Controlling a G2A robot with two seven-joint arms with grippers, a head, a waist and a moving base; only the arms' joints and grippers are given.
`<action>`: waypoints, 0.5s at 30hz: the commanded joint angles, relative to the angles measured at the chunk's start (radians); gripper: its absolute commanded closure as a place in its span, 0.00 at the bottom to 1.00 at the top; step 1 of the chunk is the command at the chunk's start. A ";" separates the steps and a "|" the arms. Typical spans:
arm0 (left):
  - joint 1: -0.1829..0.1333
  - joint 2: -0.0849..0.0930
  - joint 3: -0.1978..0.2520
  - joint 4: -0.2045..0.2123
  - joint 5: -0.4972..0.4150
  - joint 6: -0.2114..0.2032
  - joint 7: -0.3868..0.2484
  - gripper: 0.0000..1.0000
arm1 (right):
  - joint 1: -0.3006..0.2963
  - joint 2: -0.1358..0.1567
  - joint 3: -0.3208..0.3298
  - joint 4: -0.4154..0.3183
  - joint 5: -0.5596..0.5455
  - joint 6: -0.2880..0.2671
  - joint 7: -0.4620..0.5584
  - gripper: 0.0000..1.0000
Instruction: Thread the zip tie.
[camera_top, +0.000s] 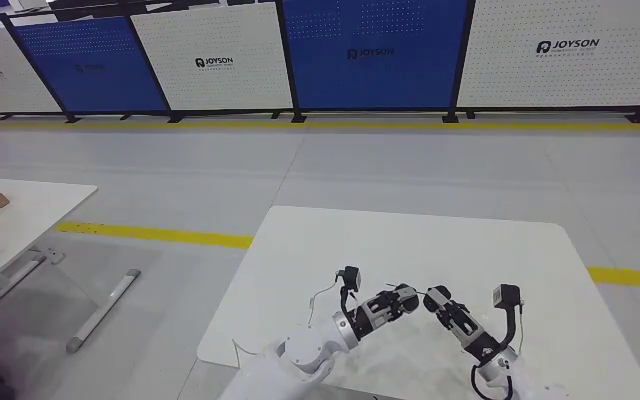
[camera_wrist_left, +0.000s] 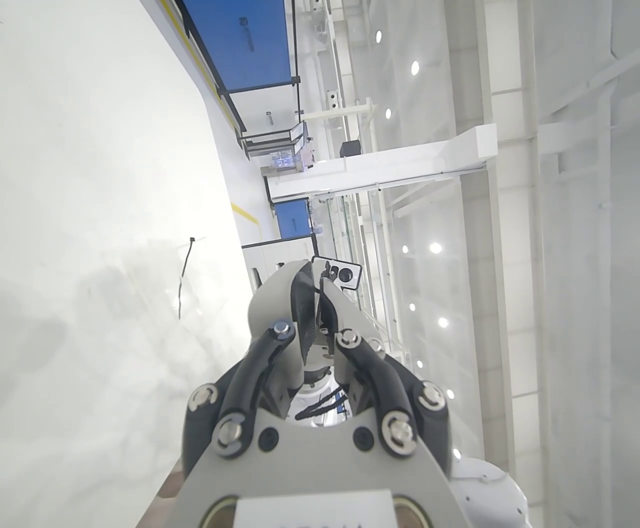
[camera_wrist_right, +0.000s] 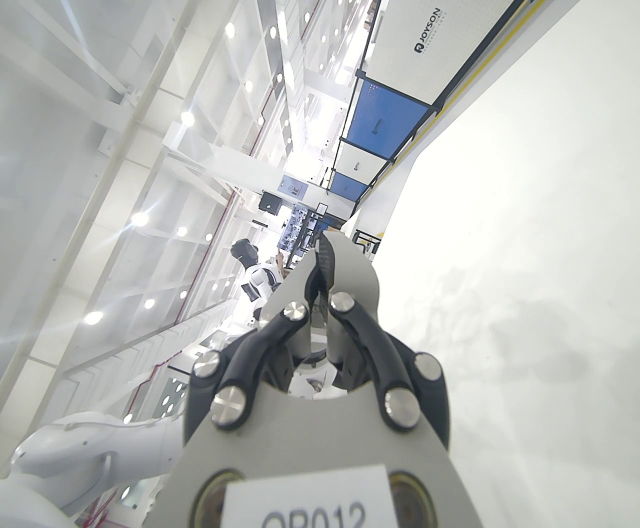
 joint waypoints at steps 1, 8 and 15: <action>-0.001 -0.001 0.000 0.001 0.001 -0.001 0.000 0.95 | 0.000 0.000 0.000 0.000 0.000 0.000 0.000 1.00; -0.005 -0.002 0.001 0.006 0.000 -0.003 -0.007 1.00 | 0.000 0.000 0.000 0.000 0.000 0.000 0.000 1.00; 0.001 -0.003 0.000 -0.001 0.002 -0.015 -0.012 1.00 | -0.005 -0.002 0.009 -0.006 0.008 0.006 -0.005 0.15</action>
